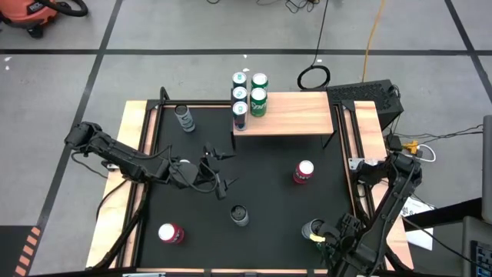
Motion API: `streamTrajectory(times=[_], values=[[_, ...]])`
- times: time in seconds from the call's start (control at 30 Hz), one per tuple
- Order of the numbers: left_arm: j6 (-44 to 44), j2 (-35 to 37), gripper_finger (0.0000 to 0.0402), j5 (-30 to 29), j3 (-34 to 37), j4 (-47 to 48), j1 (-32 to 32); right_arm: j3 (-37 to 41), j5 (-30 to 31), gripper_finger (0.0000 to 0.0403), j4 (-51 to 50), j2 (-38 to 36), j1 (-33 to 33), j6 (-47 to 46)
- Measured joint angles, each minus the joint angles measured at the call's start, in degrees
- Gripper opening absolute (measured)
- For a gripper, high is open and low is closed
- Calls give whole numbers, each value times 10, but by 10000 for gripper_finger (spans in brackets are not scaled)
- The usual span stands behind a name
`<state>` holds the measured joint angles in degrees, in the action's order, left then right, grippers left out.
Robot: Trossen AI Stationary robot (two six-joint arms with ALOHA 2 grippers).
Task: Place canned beverage on shelf
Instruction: Put the green soda can on the shelf aligned with the other green soda cans
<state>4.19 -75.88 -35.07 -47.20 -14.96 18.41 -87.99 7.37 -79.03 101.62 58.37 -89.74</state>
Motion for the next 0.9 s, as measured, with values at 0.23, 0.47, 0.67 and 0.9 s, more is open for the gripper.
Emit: streamTrajectory(times=[0.23,0.47,0.67,0.9], values=[[0,0,348,0,0,0,0,18,0,330,33,0,0,2],[0,0,348,0,0,0,0,44,-11,323,66,-2,0,9],[0,0,348,0,0,-5,0,44,-20,286,66,-19,0,17],[0,0,348,21,0,-5,0,32,-21,286,134,-55,3,56]])
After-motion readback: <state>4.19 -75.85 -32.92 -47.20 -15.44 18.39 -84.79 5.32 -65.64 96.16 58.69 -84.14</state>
